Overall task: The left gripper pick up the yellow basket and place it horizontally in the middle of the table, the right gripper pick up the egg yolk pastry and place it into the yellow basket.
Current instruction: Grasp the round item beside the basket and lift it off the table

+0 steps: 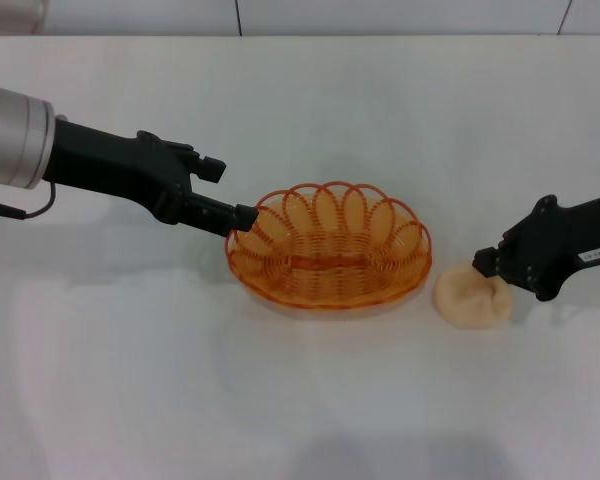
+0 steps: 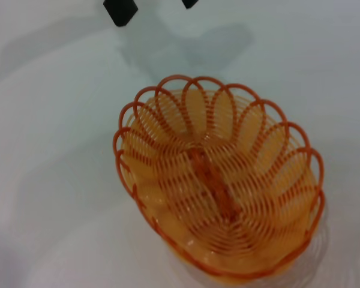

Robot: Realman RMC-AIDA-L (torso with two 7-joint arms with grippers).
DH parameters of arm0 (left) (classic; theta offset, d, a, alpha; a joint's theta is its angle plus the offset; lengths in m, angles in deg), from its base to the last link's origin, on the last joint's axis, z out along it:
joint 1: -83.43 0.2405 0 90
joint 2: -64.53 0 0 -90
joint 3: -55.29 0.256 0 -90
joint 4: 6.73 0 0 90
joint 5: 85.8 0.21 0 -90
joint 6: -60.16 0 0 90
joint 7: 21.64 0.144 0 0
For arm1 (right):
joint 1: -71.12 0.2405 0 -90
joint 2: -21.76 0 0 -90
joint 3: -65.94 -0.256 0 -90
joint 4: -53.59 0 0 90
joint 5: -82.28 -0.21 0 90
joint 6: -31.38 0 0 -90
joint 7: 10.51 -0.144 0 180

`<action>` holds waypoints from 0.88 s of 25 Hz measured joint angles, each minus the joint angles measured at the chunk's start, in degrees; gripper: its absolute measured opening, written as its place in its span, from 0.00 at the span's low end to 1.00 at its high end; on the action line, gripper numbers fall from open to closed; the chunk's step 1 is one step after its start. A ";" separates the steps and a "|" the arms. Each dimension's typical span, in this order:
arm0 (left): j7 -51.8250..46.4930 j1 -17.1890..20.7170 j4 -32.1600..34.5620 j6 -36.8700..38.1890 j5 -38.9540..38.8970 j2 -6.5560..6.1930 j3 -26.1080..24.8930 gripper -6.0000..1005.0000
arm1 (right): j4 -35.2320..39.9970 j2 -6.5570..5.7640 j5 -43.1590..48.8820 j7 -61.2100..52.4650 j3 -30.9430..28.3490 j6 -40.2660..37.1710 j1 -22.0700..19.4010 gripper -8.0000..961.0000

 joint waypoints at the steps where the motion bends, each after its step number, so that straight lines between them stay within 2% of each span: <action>1: 0.07 0.04 0.00 -0.07 -0.02 -0.03 -0.01 0.88 | 0.59 -0.05 0.00 -0.21 -0.06 -0.12 -0.09 0.01; 17: 0.37 0.24 0.00 -0.88 -1.44 -0.43 -0.03 0.88 | 12.33 -0.14 5.38 -5.93 -3.79 -4.96 0.46 0.01; 22: 0.37 0.31 -0.11 -1.10 -1.45 -0.44 -0.03 0.87 | 14.39 0.05 4.92 -7.18 -2.87 -5.31 1.60 0.01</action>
